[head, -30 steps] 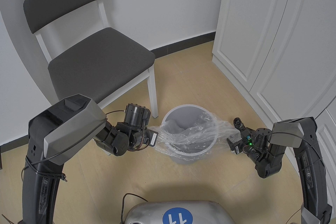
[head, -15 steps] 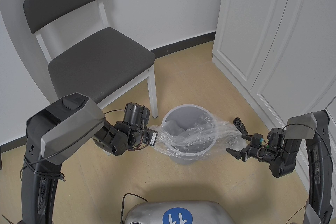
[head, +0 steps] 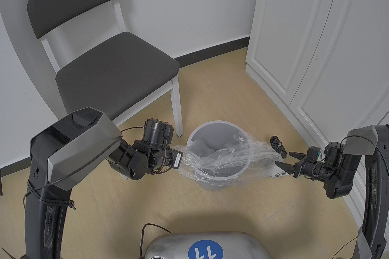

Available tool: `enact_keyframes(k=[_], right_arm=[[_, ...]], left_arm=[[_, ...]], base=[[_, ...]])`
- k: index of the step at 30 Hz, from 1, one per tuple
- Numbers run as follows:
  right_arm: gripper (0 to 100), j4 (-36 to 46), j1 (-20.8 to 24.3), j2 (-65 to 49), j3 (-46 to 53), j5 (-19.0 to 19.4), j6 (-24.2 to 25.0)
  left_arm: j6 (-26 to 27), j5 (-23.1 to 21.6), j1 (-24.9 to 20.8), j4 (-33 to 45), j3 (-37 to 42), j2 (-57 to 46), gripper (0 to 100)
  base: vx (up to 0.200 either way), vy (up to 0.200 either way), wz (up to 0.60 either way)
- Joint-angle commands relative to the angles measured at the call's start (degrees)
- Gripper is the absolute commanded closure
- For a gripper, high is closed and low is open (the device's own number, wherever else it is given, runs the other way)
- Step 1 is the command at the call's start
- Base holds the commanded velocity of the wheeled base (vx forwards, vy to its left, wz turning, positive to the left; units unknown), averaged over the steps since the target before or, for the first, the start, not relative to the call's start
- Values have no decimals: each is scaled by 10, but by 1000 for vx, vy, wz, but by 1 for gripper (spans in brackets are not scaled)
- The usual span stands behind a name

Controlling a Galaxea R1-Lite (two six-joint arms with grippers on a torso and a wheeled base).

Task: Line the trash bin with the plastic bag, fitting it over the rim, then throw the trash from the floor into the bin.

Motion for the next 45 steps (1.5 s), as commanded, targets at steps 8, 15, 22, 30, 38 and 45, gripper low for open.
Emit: enact_keyframes(k=[8, 15, 22, 30, 38, 45], right_arm=[[0, -10, 101, -118, -1, -198, 51], [0, -10, 135, -168, 21, -298, -18], [0, 216, 203, -210, -115, -461, -132], [0, 362, 274, -201, -206, -466, -237], [0, 429, 284, -153, -219, -454, -460], [0, 447, 290, -130, -210, -433, -501]], left_arm=[[-2, -11, 0, 3, 6, 0, 0], [10, -30, 2, 1, 27, -16, 0], [56, -50, 8, 4, 69, -56, 0], [111, -50, 18, 20, 106, -84, 0], [129, -47, 23, 59, 111, -101, 0], [129, -45, 23, 59, 113, -107, 0]], base=[[0, 0, 0], [0, 0, 0], [0, 0, 0], [0, 0, 0], [0, 0, 0], [0, 0, 0]])
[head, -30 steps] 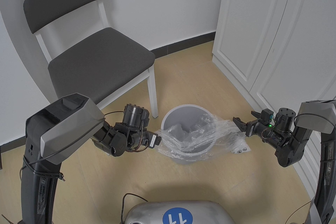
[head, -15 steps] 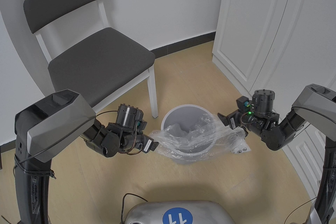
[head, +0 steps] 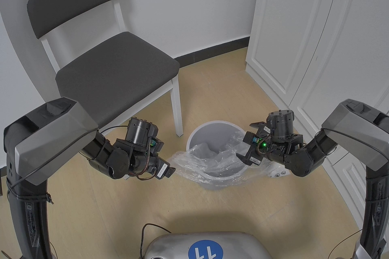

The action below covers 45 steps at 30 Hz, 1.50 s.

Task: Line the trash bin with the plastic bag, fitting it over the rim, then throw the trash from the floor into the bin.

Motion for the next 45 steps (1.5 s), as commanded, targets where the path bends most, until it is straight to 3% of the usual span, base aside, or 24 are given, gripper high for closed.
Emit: enact_keyframes(k=[1, 26, 27, 45], right_arm=[[0, 3, 6, 25, 2, 4, -5], [0, 51, 9, 95, -89, 10, 0], [100, 51, 9, 95, -90, 10, 0], [100, 47, 8, 99, -199, 4, 51]], left_arm=[[1, 1, 1, 1, 2, -11, 0], [0, 2, 1, -6, 2, -10, 0], [0, 2, 1, -6, 2, -10, 0], [-5, 2, 6, -25, -5, -19, 0]], base=[[0, 0, 0], [0, 0, 0], [0, 0, 0], [0, 0, 0]])
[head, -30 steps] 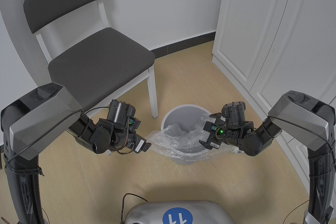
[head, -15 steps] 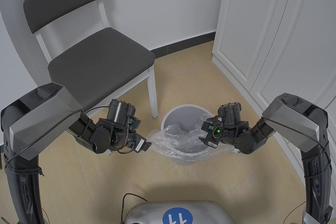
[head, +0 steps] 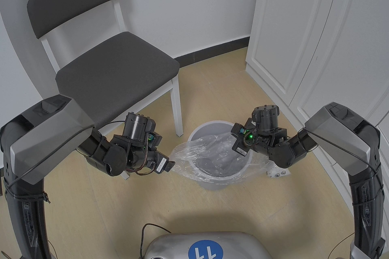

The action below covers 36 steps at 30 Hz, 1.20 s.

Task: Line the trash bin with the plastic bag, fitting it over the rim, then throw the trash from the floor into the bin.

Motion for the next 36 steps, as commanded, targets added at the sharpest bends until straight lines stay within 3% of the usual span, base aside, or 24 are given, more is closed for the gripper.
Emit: enact_keyframes(k=[1, 5, 14, 15, 19, 27, 36], right_arm=[[100, -1, -2, 17, -55, -6, 19], [100, 1, -10, 55, -120, -10, 41], [100, -5, -5, 151, -286, -67, 109], [100, -28, -1, 223, -366, -104, 133], [100, -113, 8, 258, -366, -123, 134], [100, -217, 23, 269, -366, -122, 154], [100, -251, 50, 265, -366, -119, 182]], left_arm=[[-2, 0, 3, -23, 0, -7, 0], [-4, 2, 8, -66, 3, -9, 0], [-17, 2, 16, -119, -2, -8, 0], [-26, 3, 16, -148, 0, -9, 0], [-27, 4, 16, -195, 10, -9, 0], [-27, 7, 11, -201, 18, -17, 0], [-24, 7, 6, -225, 37, -22, 0]], base=[[0, 0, 0], [0, 0, 0], [0, 0, 0], [0, 0, 0], [0, 0, 0], [0, 0, 0], [0, 0, 0]])
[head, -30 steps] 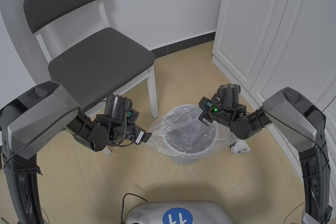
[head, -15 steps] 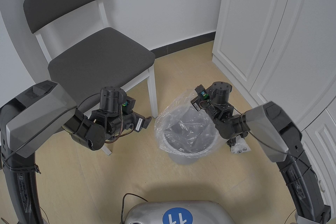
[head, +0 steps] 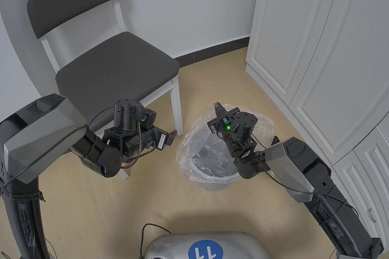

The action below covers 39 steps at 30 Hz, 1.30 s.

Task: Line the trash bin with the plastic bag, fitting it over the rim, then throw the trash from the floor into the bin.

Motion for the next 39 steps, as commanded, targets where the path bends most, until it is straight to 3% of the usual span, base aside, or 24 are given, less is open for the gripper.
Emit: enact_keyframes(k=[1, 2, 3, 13, 17, 18, 21, 24, 29, 38, 39], right_arm=[[100, -5, 13, 3, -1, 4, 2], [100, -8, 14, 2, -1, 7, 1], [0, -8, 14, 2, -1, 7, 1], [0, -32, 2, -7, 5, 0, -14], [0, -31, -2, -79, 155, -1, -20], [0, -19, -2, -128, 229, -1, -12], [0, 30, 4, -202, 314, -1, 41], [0, 87, 10, -264, 360, 0, 96], [0, 158, 8, -341, 420, 6, 139], [0, 148, -20, -384, 507, -11, 222], [0, 127, -32, -391, 533, -10, 271]], left_arm=[[1, 0, -4, -10, 11, -4, 0], [2, 0, -6, -16, 16, -4, 0], [2, 0, -6, -16, 16, -4, 0], [1, -1, -19, -21, 31, -6, 0], [0, 0, -29, -30, 36, -6, 0], [-1, 2, -34, -39, 39, -7, 0], [-3, 21, -48, -53, 45, -11, 0], [-3, 33, -62, -54, 53, -16, 0], [-4, 33, -70, -46, 57, -20, 0], [-59, 34, -101, 1, 31, -16, 0], [-87, 47, -106, 51, 1, -13, 0]], base=[[0, 0, 0], [0, 0, 0], [0, 0, 0], [0, 0, 0], [0, 0, 0], [0, 0, 0], [0, 0, 0], [0, 0, 0], [0, 0, 0], [0, 0, 0], [0, 0, 0]])
